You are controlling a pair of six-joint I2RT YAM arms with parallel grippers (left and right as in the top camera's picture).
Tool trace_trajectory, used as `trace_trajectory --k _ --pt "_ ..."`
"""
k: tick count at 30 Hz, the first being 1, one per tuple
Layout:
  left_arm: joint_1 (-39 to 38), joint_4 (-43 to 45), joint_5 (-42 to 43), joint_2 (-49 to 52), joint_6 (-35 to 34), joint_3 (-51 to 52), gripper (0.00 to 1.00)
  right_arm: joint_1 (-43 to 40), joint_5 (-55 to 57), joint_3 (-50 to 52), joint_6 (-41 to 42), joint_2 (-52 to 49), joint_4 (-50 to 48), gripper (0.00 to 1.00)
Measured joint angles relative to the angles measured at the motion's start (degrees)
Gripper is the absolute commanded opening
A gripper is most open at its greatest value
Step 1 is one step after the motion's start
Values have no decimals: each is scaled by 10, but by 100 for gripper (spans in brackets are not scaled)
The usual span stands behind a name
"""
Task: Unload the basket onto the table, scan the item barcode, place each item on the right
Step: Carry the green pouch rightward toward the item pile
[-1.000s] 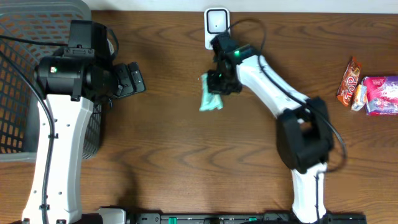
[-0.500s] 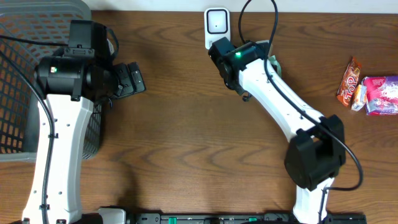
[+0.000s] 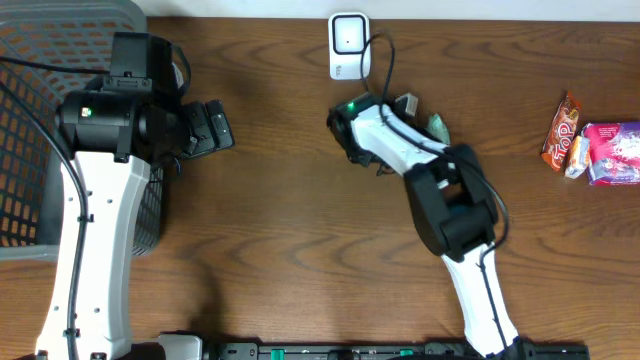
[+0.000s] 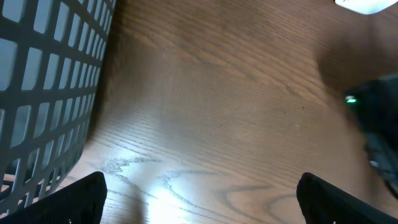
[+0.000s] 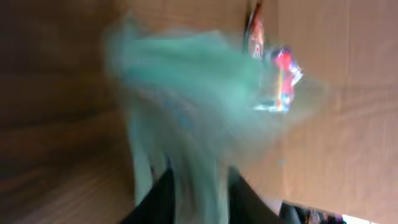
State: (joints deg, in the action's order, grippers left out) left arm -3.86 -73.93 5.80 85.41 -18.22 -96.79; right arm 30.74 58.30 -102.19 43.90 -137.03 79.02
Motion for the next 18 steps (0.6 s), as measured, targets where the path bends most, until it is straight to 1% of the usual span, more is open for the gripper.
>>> trace_trajectory --k 1,3,4,8,9,13,15,16,18 --pt "0 0 0 0 0 0 98 3 -8 0 0 -4 0 31" --pt "0 0 0 0 0 0 98 11 -27 0 2 -5 -3 39" --pt "0 0 0 0 0 0 98 17 -41 -1 1 -5 -4 41" --pt "0 0 0 0 0 0 98 35 -93 -9 0 -5 -5 40" --pt "0 0 0 0 0 0 98 38 -111 -19 -7 -5 -4 43" --pt "0 0 0 0 0 0 98 27 -171 -80 -46 -2 -6 63" --pt "0 0 0 0 0 0 98 10 -201 -111 -77 4 -6 71" --pt "0 0 0 0 0 0 98 -1 -216 -124 -94 9 -6 73" --pt "0 0 0 0 0 0 98 -31 -244 -146 -130 21 6 74"
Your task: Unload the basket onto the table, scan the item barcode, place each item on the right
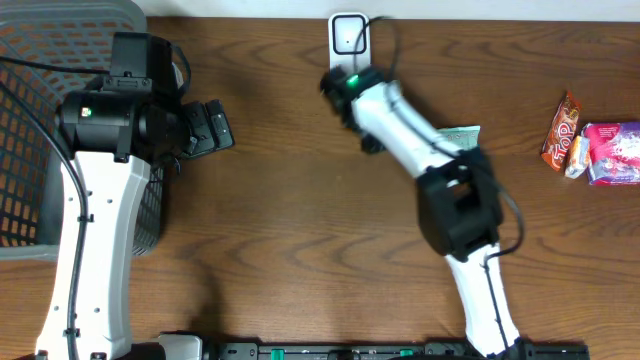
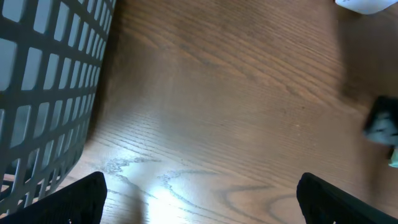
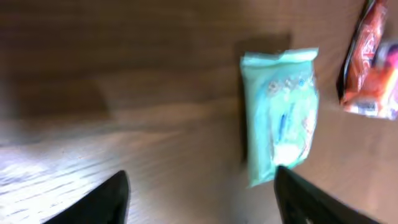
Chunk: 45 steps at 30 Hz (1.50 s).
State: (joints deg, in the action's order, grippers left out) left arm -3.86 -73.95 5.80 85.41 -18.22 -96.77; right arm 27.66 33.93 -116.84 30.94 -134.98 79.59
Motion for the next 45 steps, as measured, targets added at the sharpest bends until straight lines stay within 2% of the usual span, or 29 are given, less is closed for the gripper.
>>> trace_trajectory --k 3,6,8,13,21,27,33,35,38,41,45 --pt "0 0 0 0 0 0 98 -55 -34 -15 -37 17 25 70" --pt "0 0 0 0 0 0 98 -109 -64 -15 -64 23 35 54" --pt "0 0 0 0 0 0 98 -142 -87 -8 -83 23 21 47" --pt "0 0 0 0 0 0 98 -184 -128 24 -122 23 1 48" --pt "0 0 0 0 0 0 98 -169 -151 62 -155 23 -39 52" --pt "0 0 0 0 0 0 98 -154 -144 110 -175 23 -82 56" --pt "0 0 0 0 0 0 98 -155 -105 158 -185 34 -120 55" --pt "0 0 0 0 0 0 98 -158 -96 170 -187 40 -132 48" --pt "0 0 0 0 0 0 98 -164 -84 183 -191 42 -143 32" --pt "0 0 0 0 0 0 98 -172 -81 192 -194 43 -147 1" --pt "0 0 0 0 0 0 98 -185 -124 194 -201 49 -150 1"
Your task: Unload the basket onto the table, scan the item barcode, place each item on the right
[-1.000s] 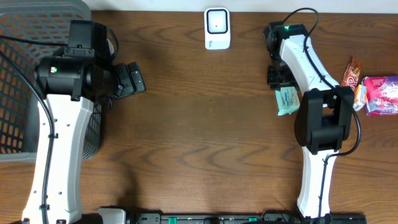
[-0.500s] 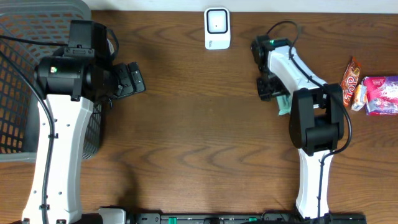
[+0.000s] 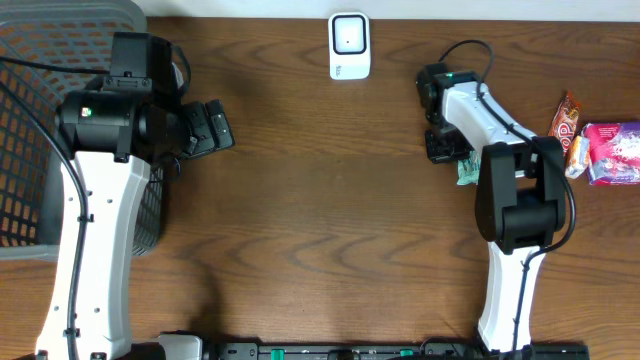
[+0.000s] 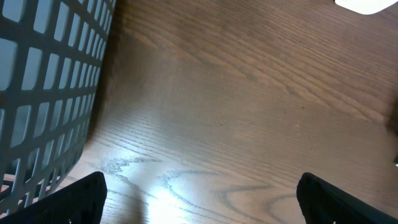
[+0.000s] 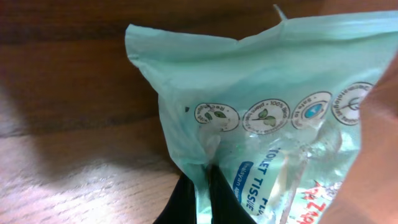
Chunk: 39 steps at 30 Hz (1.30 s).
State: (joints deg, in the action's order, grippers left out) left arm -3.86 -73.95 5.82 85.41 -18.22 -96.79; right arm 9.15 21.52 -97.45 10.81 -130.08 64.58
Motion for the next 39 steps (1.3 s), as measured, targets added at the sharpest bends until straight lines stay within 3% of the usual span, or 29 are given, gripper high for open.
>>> trace_trajectory --k 5,16,20,27,33,34,35,36,39 --pt "0 0 0 0 0 0 98 -32 -119 -21 -33 3 24 1" --pt "0 0 0 0 0 0 98 -50 -658 -86 -143 -16 83 1" --pt "0 0 0 0 0 0 98 -55 -733 -86 -163 -16 83 1" --pt "0 0 0 0 0 0 98 -68 -673 -86 -147 -16 88 41" --pt "0 0 0 0 0 0 98 -72 -586 -86 -96 -12 114 43" --pt "0 0 0 0 0 0 98 -72 -568 -86 -82 -10 117 48" --pt "0 0 0 0 0 0 98 -72 -551 -86 -68 -7 120 62" --pt "0 0 0 0 0 0 98 -72 -532 -86 -52 -3 122 99" --pt "0 0 0 0 0 0 98 -72 -484 -86 -10 11 121 99"
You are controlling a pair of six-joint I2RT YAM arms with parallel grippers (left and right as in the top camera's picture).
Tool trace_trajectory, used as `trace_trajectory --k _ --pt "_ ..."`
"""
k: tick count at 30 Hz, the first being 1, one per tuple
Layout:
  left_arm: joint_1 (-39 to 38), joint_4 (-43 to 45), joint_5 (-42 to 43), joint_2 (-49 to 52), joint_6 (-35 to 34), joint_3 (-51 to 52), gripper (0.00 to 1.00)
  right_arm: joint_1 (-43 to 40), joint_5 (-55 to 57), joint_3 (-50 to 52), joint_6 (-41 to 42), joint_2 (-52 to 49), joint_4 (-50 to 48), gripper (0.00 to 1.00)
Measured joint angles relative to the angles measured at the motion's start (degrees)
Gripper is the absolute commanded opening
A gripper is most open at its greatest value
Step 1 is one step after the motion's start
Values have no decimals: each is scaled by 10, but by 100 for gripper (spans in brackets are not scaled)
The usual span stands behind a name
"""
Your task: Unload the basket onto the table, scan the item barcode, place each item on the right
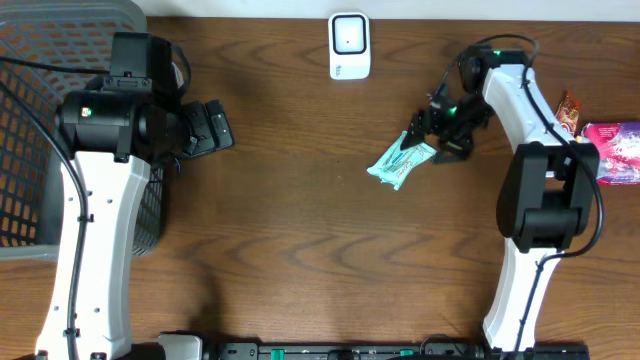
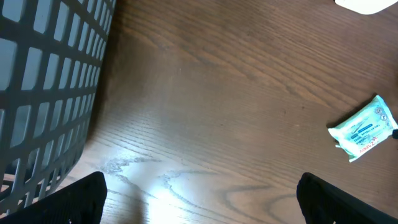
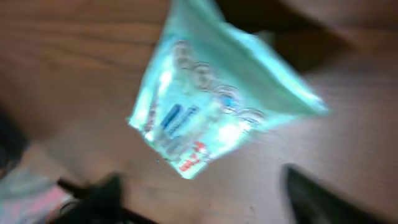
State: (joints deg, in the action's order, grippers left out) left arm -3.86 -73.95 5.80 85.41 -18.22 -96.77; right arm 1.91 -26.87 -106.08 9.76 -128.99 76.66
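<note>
The teal tissue pack (image 1: 402, 160) lies flat on the wood table, below and right of the white scanner (image 1: 349, 45). My right gripper (image 1: 437, 138) stands just right of the pack, open. In the right wrist view the pack (image 3: 211, 118) lies ahead of the gripper (image 3: 205, 199), apart from both dark fingers (image 3: 102, 190). My left gripper (image 1: 210, 128) hangs open near the basket, holding nothing. In the left wrist view the left gripper (image 2: 199, 205) shows, with the pack (image 2: 364, 127) far to the right.
A grey mesh basket (image 1: 40, 120) stands at the left edge, its wall (image 2: 43, 81) close beside the left gripper. Two snack packets lie at the right edge, an orange one (image 1: 563, 130) and a pink one (image 1: 612, 150).
My right gripper was shut on the tissue pack near the snack packets. Now the pack lies further left on the table and the gripper is open beside it. The left arm has not moved.
First the teal pack filled the right wrist view as a blur, the right arm below the scanner. Then the pack lay on the table, the gripper open by the scanner. Later the gripper was shut on it; now it lies released nearer the middle.
</note>
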Motion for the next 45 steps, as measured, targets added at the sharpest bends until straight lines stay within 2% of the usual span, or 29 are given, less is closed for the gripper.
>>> trace_trajectory --k 4,7,13,14,17,18,23,28,32,35,39,43,45 --pt "0 0 0 0 0 0 98 -3 30 0 30 8 -6 99" --pt "0 0 0 0 0 0 98 -4 38 8 42 8 -15 86" --pt "0 0 0 0 0 0 98 15 36 54 62 8 -72 70" --pt "0 0 0 0 0 0 98 21 35 64 65 8 -89 62" --pt "0 0 0 0 0 0 98 32 32 93 85 8 -126 12" --pt "0 0 0 0 0 0 98 33 28 103 96 8 -140 1" --pt "0 0 0 0 0 0 98 32 0 110 124 20 -170 1" --pt "0 0 0 0 0 0 98 34 -16 96 128 20 -160 1" --pt "0 0 0 0 0 0 98 53 35 47 126 21 -120 1" --pt "0 0 0 0 0 0 98 93 167 3 140 28 -59 1" --pt "0 0 0 0 0 0 98 184 417 -34 184 45 5 1" --pt "0 0 0 0 0 0 98 286 624 -34 231 47 20 1" --pt "0 0 0 0 0 0 98 320 681 -31 247 45 17 1"
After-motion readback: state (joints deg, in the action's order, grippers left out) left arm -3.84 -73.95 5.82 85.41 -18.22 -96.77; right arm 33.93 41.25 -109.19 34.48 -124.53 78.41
